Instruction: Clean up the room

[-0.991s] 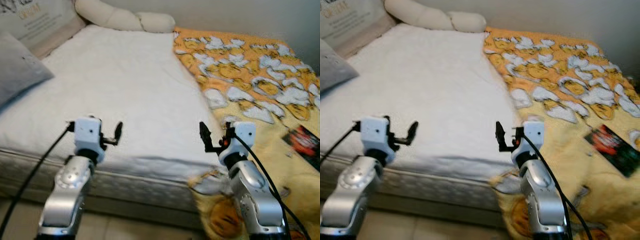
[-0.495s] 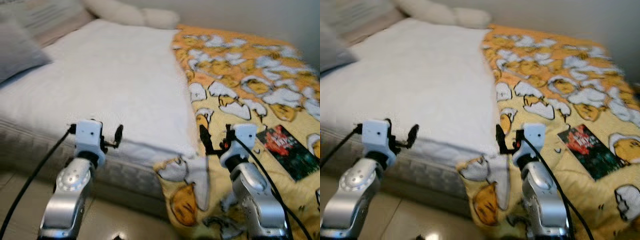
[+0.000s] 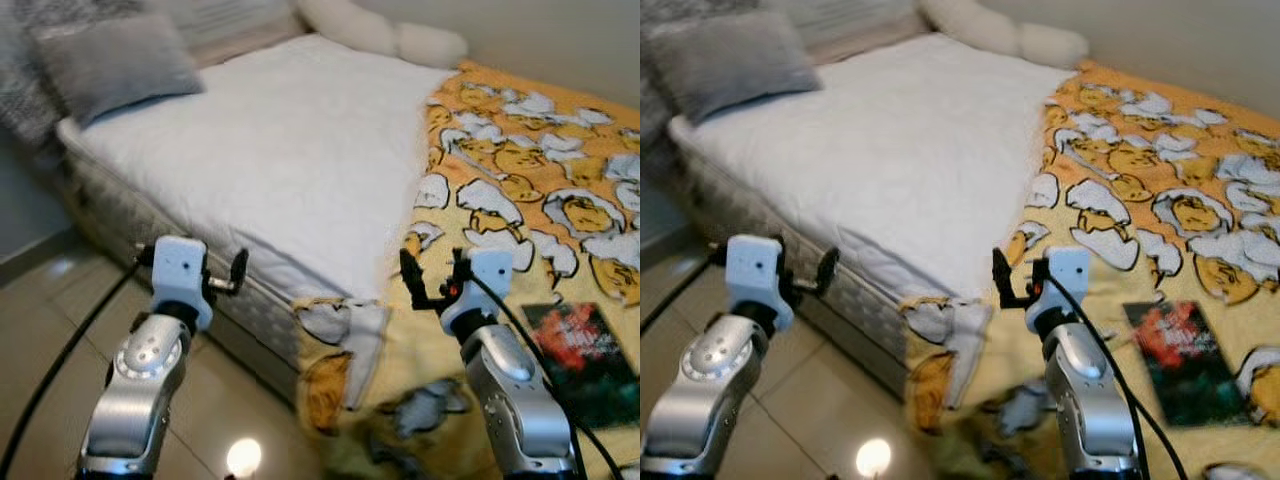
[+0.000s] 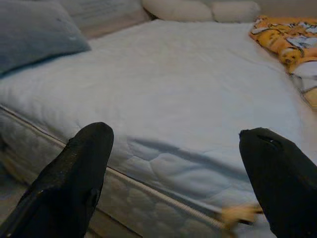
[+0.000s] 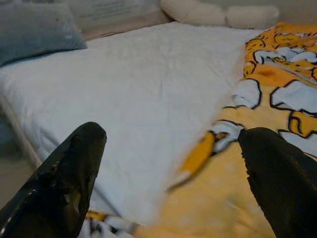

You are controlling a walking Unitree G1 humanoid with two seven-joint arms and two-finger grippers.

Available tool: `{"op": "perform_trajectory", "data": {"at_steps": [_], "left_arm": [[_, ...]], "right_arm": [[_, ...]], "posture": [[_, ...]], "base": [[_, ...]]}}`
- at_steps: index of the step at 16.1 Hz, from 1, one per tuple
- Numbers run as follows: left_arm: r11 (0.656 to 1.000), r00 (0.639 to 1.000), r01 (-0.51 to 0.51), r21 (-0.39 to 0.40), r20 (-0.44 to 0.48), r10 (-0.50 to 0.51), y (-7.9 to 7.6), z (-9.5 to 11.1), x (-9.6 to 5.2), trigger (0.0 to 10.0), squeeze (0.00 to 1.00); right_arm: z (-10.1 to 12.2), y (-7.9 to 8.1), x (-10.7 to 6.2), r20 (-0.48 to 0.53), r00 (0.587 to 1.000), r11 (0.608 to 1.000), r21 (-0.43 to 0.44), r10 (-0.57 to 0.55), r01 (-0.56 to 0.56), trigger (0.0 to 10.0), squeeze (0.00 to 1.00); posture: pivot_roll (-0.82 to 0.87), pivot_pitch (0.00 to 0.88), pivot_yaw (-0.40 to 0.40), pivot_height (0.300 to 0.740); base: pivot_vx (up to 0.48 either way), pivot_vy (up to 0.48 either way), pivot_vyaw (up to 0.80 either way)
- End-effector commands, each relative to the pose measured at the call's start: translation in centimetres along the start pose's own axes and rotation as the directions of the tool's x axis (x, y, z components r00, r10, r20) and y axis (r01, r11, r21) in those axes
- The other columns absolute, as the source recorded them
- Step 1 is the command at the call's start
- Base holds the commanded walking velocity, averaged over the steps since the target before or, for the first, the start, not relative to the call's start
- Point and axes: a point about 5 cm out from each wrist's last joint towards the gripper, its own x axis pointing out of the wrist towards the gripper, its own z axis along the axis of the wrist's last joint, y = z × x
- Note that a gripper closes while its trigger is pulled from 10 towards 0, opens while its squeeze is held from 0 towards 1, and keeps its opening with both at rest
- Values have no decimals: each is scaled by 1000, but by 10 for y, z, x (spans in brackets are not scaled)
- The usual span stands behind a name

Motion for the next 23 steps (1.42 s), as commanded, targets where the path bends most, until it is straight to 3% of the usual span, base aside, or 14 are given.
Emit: {"op": "perform_trajectory", "data": {"at_steps": [1,9,21,23], "left_arm": [[1000,1000,26,15,17,-26,-4,4,2,10000,1000],[999,999,37,21,17,-38,-4,4,1,10000,1000],[998,999,44,42,-3,-44,-2,0,-1,10000,1000],[998,999,41,37,1,-42,-2,1,0,10000,1000]], "right_arm": [[1,-5,-2,2,1000,1000,11,-24,24,10000,1000],[-5,-4,-3,-20,1000,1000,11,-16,16,10000,1000],[-8,0,-2,-35,999,1000,25,-3,4,10000,1000],[-9,0,-1,-44,999,999,44,-5,7,10000,1000]], "posture": [[-96,0,-29,740],[-89,0,-37,740],[-87,0,-43,740],[-88,0,-48,740]], "base": [[0,-480,0],[0,-461,0],[0,0,0],[0,0,-800]]}}
